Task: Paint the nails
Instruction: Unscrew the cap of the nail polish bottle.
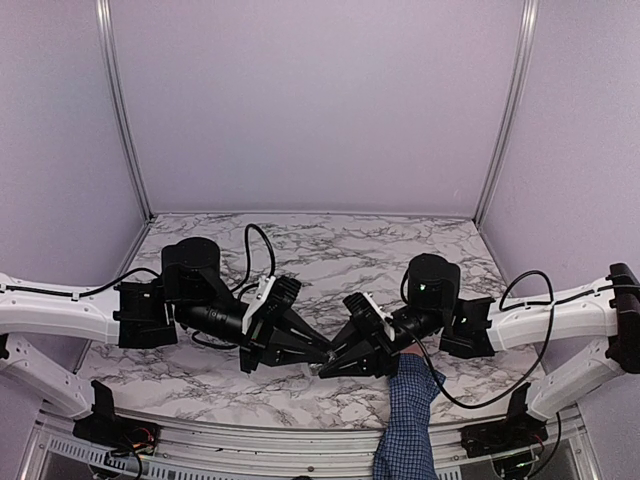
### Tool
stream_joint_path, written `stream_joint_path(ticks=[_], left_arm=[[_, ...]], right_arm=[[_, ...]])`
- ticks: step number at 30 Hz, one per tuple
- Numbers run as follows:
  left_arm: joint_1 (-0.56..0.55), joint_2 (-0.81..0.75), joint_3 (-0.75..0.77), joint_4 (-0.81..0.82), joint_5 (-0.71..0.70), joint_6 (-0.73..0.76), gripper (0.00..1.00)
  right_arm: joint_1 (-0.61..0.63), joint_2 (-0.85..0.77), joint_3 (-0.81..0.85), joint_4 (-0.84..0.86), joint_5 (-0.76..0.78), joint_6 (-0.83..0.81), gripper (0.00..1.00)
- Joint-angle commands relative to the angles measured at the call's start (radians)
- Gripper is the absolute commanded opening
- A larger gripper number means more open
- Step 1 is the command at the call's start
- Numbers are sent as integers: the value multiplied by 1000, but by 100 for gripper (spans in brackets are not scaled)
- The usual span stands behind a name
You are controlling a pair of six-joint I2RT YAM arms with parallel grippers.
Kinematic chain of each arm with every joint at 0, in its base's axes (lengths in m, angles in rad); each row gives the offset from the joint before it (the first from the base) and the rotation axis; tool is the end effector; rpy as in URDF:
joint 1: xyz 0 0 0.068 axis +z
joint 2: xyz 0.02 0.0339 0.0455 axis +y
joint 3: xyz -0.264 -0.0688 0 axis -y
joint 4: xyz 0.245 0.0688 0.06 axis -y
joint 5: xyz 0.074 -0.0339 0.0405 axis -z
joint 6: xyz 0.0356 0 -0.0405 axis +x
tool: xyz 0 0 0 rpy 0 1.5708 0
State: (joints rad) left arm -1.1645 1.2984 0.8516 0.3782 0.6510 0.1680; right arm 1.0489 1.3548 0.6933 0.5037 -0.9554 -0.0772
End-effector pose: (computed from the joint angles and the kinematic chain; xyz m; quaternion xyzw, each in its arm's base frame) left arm 0.0979 -0.2822 0.3090 0.5996 0.4096 -0.5143 0.4563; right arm 0.1179 0.2633 0.2533 -0.6129 0.4119 0.5784 0.3465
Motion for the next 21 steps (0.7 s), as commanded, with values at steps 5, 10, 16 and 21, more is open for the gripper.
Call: stream_joint_path(ticks=[5,10,16,21], left_arm=[[-4,-38,-7,36,-217,-38,0],[-4,-21,6,36,-298,-56,0],[-3,9,35,36,-407,-57,0],[-3,43,70,36,-514,-55,0]], right_arm=[[2,-23,11,106,150,52,0],[-3,-27,13,91,210,44,0],[-10,-43,22,53,350,29,0],[-26,-43,50,6,447,11,0]])
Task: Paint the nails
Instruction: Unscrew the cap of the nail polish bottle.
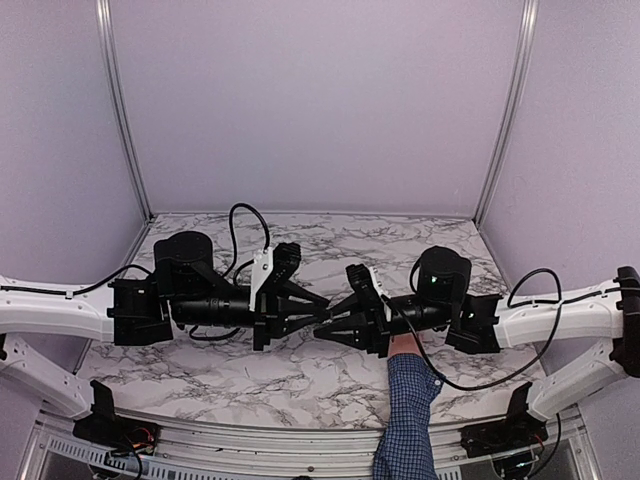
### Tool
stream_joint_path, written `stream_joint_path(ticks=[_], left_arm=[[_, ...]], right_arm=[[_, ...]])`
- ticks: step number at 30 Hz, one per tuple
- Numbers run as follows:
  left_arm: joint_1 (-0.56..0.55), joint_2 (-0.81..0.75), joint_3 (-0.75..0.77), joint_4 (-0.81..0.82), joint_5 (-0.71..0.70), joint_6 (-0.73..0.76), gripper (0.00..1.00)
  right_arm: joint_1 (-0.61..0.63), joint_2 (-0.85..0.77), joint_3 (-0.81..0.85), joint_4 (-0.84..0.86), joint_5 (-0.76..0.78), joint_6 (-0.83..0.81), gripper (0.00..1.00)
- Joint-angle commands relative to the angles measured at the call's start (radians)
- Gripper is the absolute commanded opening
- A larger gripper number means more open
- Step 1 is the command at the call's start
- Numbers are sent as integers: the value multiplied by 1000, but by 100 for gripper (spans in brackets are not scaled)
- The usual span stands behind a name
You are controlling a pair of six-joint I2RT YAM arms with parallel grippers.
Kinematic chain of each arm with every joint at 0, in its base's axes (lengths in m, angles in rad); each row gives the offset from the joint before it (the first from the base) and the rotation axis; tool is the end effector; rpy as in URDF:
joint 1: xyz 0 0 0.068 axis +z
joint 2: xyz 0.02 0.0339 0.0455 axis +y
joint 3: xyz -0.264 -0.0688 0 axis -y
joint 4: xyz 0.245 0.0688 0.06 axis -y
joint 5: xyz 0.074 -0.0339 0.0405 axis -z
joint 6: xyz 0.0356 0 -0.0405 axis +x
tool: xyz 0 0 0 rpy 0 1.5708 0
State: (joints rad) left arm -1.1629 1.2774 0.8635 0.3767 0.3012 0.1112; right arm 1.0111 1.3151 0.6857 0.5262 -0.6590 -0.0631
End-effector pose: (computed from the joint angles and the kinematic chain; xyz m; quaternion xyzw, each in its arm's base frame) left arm 0.1093 -0.2796 0.3186 0.5072 0.5104 -0.4378 0.5391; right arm 0.1345 0.2558 0.2627 -0.5457 0.4929 0.5030 0.4541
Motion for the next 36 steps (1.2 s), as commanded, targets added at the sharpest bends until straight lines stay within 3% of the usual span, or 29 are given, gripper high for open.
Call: stream_joint_path(ticks=[1,15,36], left_arm=[[-5,73,63,37,-186,2,0],[-4,209,103,102,-586,-167,0],[-7,395,149,185,-929,-342,0]], right_arm=[[9,-4,59,-15,173,0,0],[6,41,54,46,508,28,0],[34,271,140,199,881,10,0]])
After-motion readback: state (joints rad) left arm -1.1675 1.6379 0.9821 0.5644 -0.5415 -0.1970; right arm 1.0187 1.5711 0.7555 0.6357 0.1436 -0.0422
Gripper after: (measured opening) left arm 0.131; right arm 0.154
